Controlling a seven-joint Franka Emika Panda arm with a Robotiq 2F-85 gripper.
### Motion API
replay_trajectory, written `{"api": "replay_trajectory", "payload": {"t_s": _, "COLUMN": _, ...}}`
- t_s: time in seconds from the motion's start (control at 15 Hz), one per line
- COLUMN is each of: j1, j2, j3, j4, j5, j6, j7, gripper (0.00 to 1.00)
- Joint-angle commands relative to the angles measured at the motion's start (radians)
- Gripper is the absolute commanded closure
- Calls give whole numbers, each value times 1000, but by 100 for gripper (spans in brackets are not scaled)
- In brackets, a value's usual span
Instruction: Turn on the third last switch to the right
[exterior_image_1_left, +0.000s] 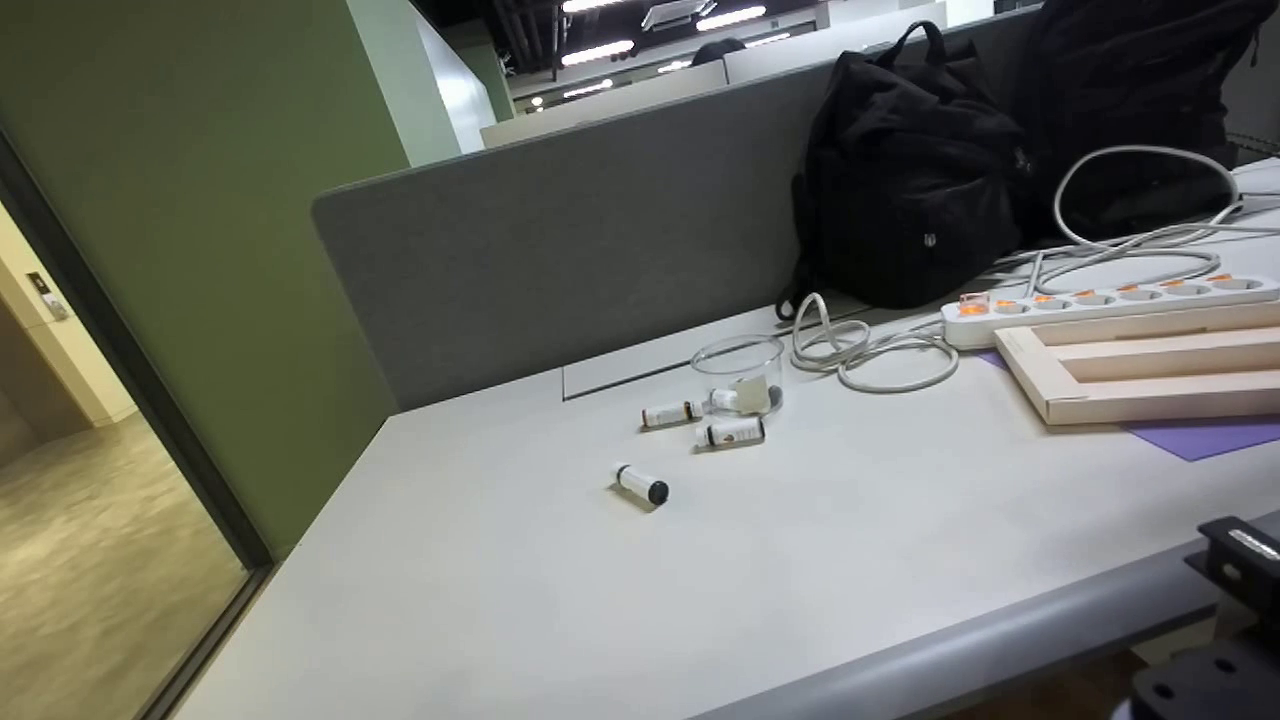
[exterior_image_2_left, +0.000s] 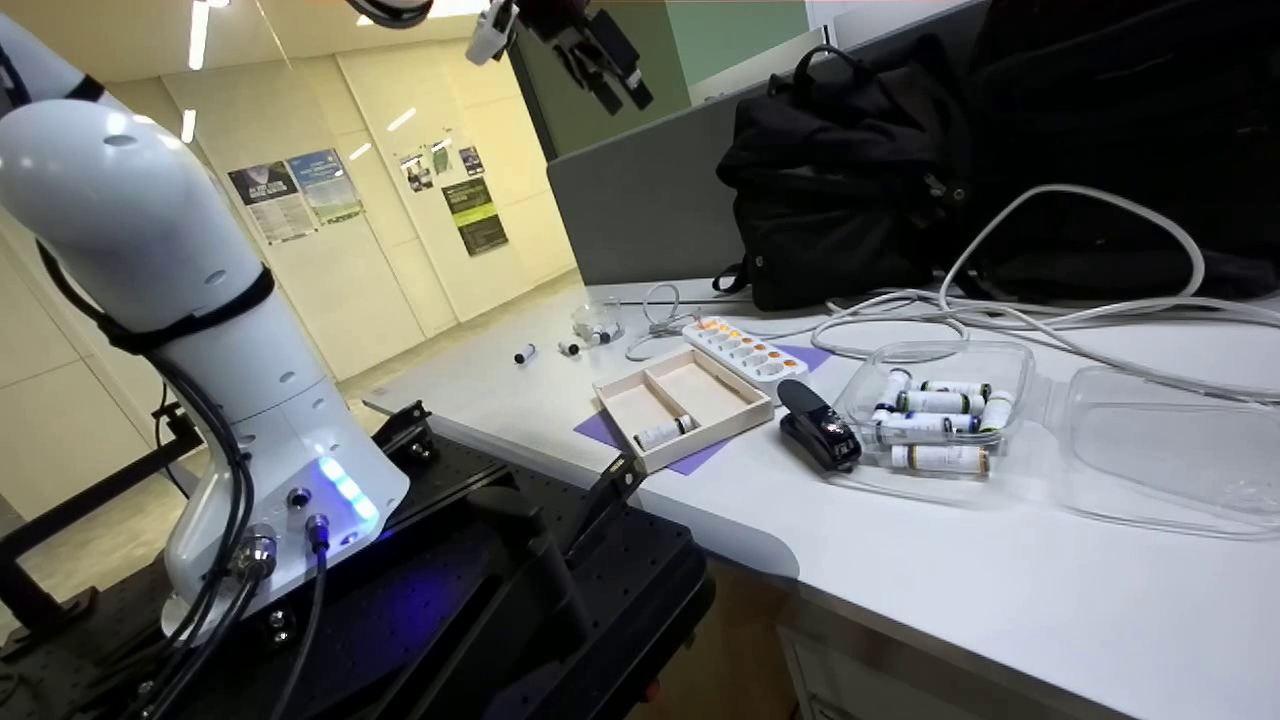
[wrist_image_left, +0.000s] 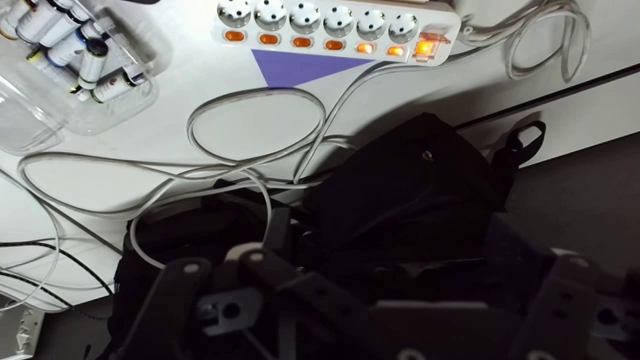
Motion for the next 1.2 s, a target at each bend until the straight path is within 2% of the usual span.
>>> {"api": "replay_trajectory", "payload": {"t_s": 0.0, "j1": 0, "j2": 165, "j3": -3, "j4": -40, "j5": -33, "j6": 214, "j7": 9, "gripper": 0}}
{"api": "replay_trajectory", "payload": {"t_s": 0.07, "j1": -19, "j2": 224, "j3": 14, "j4": -54, "j5": -62, "j6": 273, "j7": 23, "gripper": 8}}
{"api": "replay_trajectory", "payload": {"t_s": 0.13, "j1": -34, "j2": 281, "j3": 25, "j4": -63, "j5": -84, "j6": 327, "j7": 35, "gripper": 26}}
{"api": "replay_trajectory", "payload": {"t_s": 0.2, "j1": -69, "j2": 345, "j3": 47, "j4": -67, "j5": -127, "j6": 374, "j7": 60, "gripper": 34}}
{"api": "replay_trajectory", "payload": {"t_s": 0.33, "j1": -184, "j2": 456, "j3": 102, "j4": -56, "j5": -260, "j6": 443, "j7": 114, "gripper": 47}}
{"api": "replay_trajectory", "payload": {"t_s": 0.4, "j1": -229, "j2": 498, "j3": 101, "j4": -38, "j5": -341, "j6": 448, "j7": 140, "gripper": 55}}
{"api": "replay_trajectory", "payload": {"t_s": 0.47, "j1": -236, "j2": 523, "j3": 71, "j4": -18, "j5": -402, "j6": 436, "j7": 156, "gripper": 62}}
{"api": "replay_trajectory", "payload": {"t_s": 0.67, "j1": -161, "j2": 631, "j3": -36, "j4": 87, "j5": -499, "j6": 375, "j7": 204, "gripper": 83}}
{"api": "replay_trajectory", "payload": {"t_s": 0.87, "j1": -73, "j2": 764, "j3": -99, "j4": 193, "j5": -543, "j6": 324, "j7": 259, "gripper": 100}}
{"api": "replay_trajectory", "payload": {"t_s": 1.0, "j1": -22, "j2": 857, "j3": -116, "j4": 255, "j5": -527, "j6": 289, "j7": 281, "gripper": 100}}
{"api": "replay_trajectory", "payload": {"t_s": 1.07, "j1": 80, "j2": 898, "j3": -180, "j4": 274, "j5": -406, "j6": 248, "j7": 189, "gripper": 100}}
{"api": "replay_trajectory", "payload": {"t_s": 1.13, "j1": 160, "j2": 933, "j3": -254, "j4": 303, "j5": -409, "j6": 215, "j7": 249, "gripper": 100}}
